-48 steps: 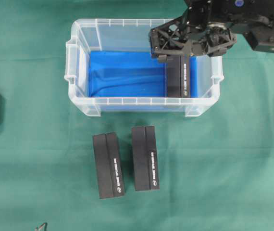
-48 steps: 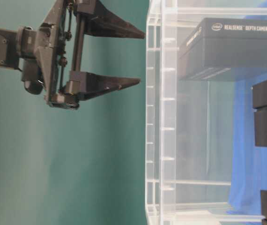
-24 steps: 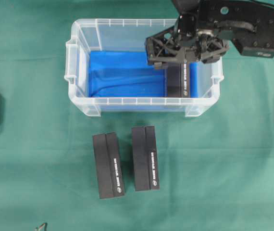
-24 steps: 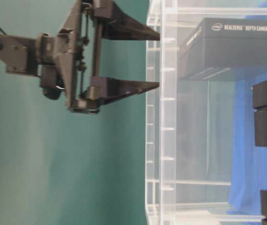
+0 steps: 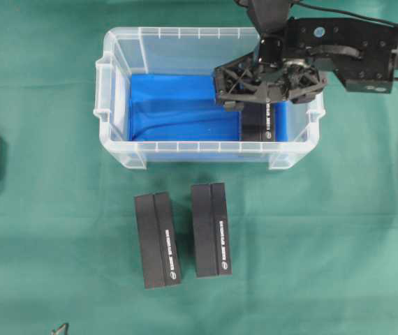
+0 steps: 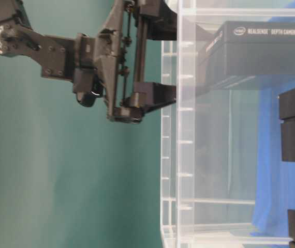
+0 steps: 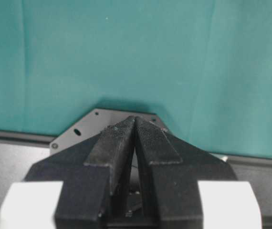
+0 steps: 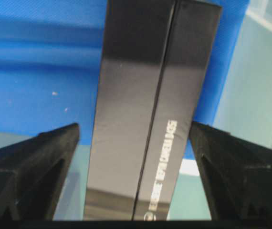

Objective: Take the box out of the case with the right arm.
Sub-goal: 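Lower the right gripper around the right black box and close it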

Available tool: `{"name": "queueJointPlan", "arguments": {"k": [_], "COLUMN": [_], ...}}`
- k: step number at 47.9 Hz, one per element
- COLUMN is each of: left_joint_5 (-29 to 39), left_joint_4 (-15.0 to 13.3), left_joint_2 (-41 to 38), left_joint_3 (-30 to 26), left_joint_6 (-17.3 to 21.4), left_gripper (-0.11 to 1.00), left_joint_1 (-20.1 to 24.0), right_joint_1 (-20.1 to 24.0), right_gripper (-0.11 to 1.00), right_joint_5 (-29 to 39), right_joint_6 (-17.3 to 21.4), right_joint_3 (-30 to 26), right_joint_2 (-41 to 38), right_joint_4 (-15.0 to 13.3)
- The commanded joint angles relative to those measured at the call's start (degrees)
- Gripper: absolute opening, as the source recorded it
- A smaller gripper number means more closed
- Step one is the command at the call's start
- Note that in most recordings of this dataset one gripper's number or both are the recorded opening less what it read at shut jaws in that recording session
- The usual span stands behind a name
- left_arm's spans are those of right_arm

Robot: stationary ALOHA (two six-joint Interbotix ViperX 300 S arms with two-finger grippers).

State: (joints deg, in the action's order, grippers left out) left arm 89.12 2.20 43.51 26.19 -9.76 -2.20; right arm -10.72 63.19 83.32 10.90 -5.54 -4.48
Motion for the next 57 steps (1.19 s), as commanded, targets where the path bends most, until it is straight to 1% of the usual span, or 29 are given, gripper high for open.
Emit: {"name": "queueJointPlan", "arguments": {"k": [1,25,35,38,39,41,44,47,52,57], "left_joint_5": [-0.4,-0.4,-0.4,-0.4,-0.4,-0.4,-0.4,-0.4,-0.4,-0.4], "left_joint_4": [0.1,0.1,0.1,0.2,0.1,0.1,0.1,0.1,0.2,0.2], "left_joint_2": [-0.3,-0.4,-0.3,-0.3,-0.3,-0.3,-0.3,-0.4,-0.2,-0.2], "left_joint_3": [-0.4,-0.4,-0.4,-0.4,-0.4,-0.4,-0.4,-0.4,-0.4,-0.4], "left_joint_6": [0.1,0.1,0.1,0.1,0.0,0.1,0.0,0.0,0.0,0.0], "left_gripper": [0.0,0.0,0.0,0.0,0.0,0.0,0.0,0.0,0.0,0.0], "left_joint_1": [0.2,0.2,0.2,0.2,0.2,0.2,0.2,0.2,0.2,0.2], "right_joint_1": [-0.2,-0.4,-0.4,-0.4,-0.4,-0.4,-0.4,-0.4,-0.4,-0.4], "right_gripper": [0.92,0.92,0.91,0.88,0.86,0.78,0.65,0.65,0.65,0.65], "right_joint_5": [-0.9,-0.9,0.1,0.9,1.3,1.9,2.4,2.5,2.5,2.5], "right_joint_6": [0.0,0.0,0.4,1.0,1.5,2.5,3.8,4.3,4.1,4.1], "right_joint_3": [-0.6,-0.5,-0.5,-0.5,-0.5,-0.5,-0.5,-0.5,-0.5,-0.5], "right_joint_2": [0.3,-0.8,-0.8,-0.8,-0.8,-0.8,-0.9,-0.9,-0.9,-0.9], "right_joint_4": [0.1,0.2,0.2,0.4,0.7,0.7,0.8,0.8,1.4,1.4]}}
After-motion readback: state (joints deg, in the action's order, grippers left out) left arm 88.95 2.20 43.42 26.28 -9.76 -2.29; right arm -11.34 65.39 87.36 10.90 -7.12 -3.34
